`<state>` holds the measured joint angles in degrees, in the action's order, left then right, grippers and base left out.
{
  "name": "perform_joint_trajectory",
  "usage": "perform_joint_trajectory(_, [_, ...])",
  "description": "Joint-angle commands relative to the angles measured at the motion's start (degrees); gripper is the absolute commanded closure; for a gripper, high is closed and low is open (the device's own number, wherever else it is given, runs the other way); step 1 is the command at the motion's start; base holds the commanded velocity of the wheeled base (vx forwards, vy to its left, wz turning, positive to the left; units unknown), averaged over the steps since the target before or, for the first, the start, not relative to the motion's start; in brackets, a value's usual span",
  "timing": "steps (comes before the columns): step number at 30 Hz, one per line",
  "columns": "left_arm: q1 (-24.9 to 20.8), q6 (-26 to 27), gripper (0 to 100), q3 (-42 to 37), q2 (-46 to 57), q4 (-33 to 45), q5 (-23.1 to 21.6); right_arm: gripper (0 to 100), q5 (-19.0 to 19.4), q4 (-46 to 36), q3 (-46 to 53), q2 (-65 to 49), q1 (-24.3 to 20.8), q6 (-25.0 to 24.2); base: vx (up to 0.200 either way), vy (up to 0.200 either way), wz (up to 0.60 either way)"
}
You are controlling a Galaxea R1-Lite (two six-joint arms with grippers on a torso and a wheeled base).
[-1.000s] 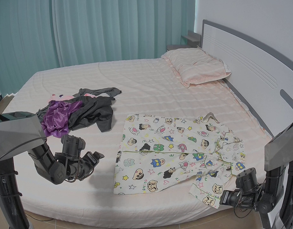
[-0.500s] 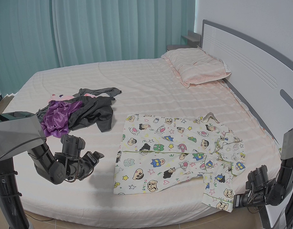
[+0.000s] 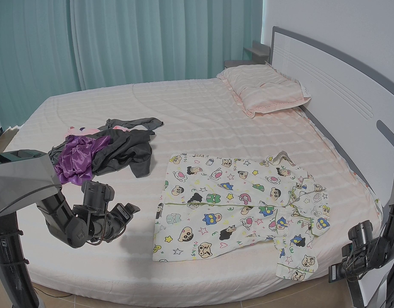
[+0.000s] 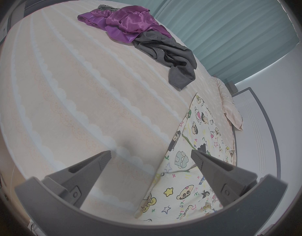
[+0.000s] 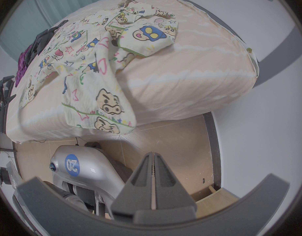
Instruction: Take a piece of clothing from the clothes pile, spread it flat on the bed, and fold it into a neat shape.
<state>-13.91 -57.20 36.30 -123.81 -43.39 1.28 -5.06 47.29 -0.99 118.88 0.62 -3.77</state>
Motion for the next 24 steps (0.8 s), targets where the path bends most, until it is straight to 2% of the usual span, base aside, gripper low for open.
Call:
perform_joint_trajectory(1, [0.0, 0.0, 0, 0.0, 0.1, 0.0, 0.0, 100, 3.6, 1.5, 1.0, -0.3, 2.9, 0.8, 0.000, 0.000, 0.00])
perform_joint_trajectory(2, [0.0, 0.0, 0, 0.0, 0.1, 0.0, 0.0, 100, 5.5, 2.5, 1.0, -0.7, 2.9, 0.1, 0.000, 0.000, 0.00])
perform_joint_trajectory(3, [0.0, 0.0, 0, 0.0, 0.1, 0.0, 0.0, 0, 6.6, 3.1, 1.0, -0.9, 2.9, -0.5, 0.000, 0.000, 0.00])
perform_joint_trajectory(5, [0.0, 0.0, 0, 0.0, 0.1, 0.0, 0.0, 0, 9.7, 4.6, 1.0, -0.8, 2.9, -2.2, 0.000, 0.000, 0.00])
perform_joint_trajectory(11, [0.0, -0.2, 0, -0.4, 0.7, 0.0, -0.3, 0, 16.6, 10.1, 1.0, 2.9, 2.8, -2.7, 0.000, 0.000, 0.00])
perform_joint_trajectory(15, [-0.2, -0.3, 0, -0.9, 1.4, 0.0, -0.5, 0, 17.5, 12.6, 1.0, 6.0, 2.7, -2.7, 0.000, 0.000, 0.00])
perform_joint_trajectory(16, [-0.4, -0.4, 0, -1.0, 1.6, 0.0, -0.8, 0, 19.4, 15.3, 1.0, 8.8, 1.9, -2.7, 0.000, 0.000, 0.00])
perform_joint_trajectory(18, [-0.5, -0.4, 0, -1.0, 1.5, 0.0, -0.8, 0, 20.4, 16.8, 1.0, 10.0, 1.1, -2.8, 0.000, 0.000, 0.00])
perform_joint_trajectory(24, [-0.8, -0.5, 0, -1.0, 1.3, 0.0, -0.8, 0, 20.8, 22.2, 1.0, 13.1, -2.1, -2.9, 0.000, 0.000, 0.00])
